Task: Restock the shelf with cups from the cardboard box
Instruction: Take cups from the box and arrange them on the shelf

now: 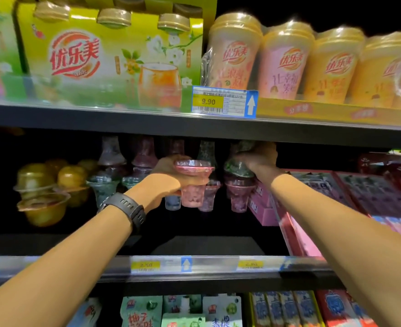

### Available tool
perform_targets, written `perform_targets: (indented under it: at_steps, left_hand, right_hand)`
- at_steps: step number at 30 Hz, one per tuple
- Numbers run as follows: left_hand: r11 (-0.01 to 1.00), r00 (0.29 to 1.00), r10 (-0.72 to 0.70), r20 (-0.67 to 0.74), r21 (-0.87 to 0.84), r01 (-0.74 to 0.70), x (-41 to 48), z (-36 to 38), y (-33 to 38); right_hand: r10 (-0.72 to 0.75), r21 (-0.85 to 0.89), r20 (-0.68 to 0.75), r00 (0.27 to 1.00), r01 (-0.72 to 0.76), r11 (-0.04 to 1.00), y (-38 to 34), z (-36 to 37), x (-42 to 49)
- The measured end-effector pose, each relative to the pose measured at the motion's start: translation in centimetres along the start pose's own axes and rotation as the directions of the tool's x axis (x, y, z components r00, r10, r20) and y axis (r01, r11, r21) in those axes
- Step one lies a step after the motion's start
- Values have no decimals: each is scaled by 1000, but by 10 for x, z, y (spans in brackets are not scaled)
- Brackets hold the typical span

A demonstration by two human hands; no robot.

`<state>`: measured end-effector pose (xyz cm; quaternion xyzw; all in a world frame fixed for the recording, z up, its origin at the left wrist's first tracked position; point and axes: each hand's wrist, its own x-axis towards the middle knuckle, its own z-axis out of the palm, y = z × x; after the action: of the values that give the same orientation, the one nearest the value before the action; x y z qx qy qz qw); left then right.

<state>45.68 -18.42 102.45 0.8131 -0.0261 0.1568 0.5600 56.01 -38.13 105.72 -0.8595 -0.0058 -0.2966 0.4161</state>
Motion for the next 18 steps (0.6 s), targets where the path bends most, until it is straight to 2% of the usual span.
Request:
perform_targets:
  at_steps: [2, 6, 14, 18]
  left_hand:
    - [1000, 1000, -8, -9, 16, 8, 1, -2, 0]
    - [998, 1000, -23, -13, 56, 23, 7, -5, -3]
    - [996, 999, -34, -34, 80, 36, 16, 0, -22]
    - [992, 994, -82, -67, 91, 88, 21, -1, -26]
  right_hand:
    - [-62, -58, -6, 998, 61, 996, 1, 5, 5]
    - [-73, -213, 48, 996, 82, 974, 8, 12, 15]
    - [-150, -346, 167, 974, 200, 917, 9, 12, 20]
    - [-233, -325, 74, 970, 245, 914, 24, 1, 2]
